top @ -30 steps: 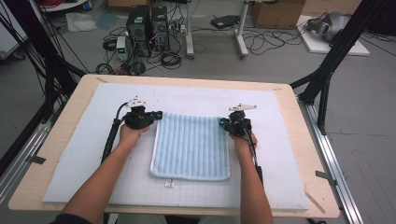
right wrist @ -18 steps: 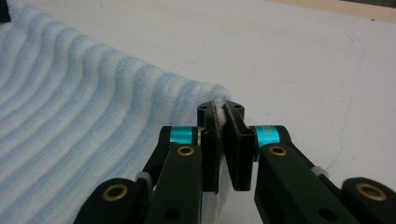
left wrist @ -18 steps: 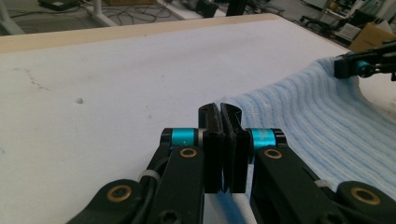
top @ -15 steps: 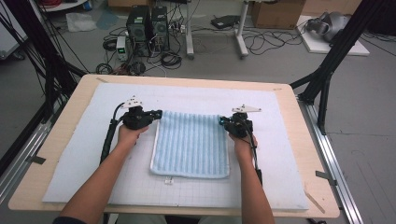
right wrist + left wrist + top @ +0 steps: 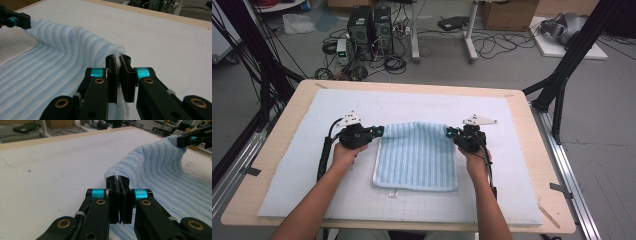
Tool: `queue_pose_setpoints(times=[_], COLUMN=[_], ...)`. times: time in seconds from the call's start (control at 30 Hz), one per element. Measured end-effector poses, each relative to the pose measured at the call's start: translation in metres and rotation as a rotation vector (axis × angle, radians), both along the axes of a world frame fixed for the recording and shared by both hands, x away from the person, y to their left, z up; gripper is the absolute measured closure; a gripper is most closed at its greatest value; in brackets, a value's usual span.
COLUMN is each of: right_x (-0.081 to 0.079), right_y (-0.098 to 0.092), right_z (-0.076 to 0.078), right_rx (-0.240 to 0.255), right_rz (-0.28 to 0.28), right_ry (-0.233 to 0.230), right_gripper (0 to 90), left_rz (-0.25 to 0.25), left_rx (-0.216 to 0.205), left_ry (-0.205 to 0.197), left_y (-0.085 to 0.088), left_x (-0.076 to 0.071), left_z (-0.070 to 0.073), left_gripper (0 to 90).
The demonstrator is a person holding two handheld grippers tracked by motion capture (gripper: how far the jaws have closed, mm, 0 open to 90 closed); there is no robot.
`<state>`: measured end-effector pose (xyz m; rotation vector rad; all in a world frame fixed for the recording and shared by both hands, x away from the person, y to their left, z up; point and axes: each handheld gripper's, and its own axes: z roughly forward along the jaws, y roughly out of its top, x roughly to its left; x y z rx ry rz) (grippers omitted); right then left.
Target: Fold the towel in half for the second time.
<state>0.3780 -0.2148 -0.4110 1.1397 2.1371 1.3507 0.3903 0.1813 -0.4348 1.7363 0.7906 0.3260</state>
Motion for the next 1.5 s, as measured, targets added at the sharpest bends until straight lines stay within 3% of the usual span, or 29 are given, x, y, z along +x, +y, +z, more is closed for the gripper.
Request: queue_pose_setpoints(times=[0.3,0.67,1.17,1.5], right_x=[-0.031,-0.065,-0.096,-0.118], right_y=[-0.006,-0.011,-0.019,-0.02], right_z=[-0.003,-0.007,-0.016,-0.017], right_rx=[0.019,0.042,0.049,0.026], right_rz=[0.048,0.081,0.098,0.123], right_ry=[-0.007,-0.029,-0.011,-0.006], right_gripper=[85.0,84.9,84.8,85.0], left_rz=[-0.032,-0.043,-0.121,-0.152], left_rx=[-0.046,-0.076,-0.062,-0.019], left_ry=[-0.048,-0.059,-0.058,-0.044], left_y=[0.005,0.014,0.018,0.022], left_x=[-0.027,-0.053,-0.085,-0.104], left_z=[0.006,-0.004,-0.01,-0.011], left_gripper=[87.3,87.3,87.2,87.3])
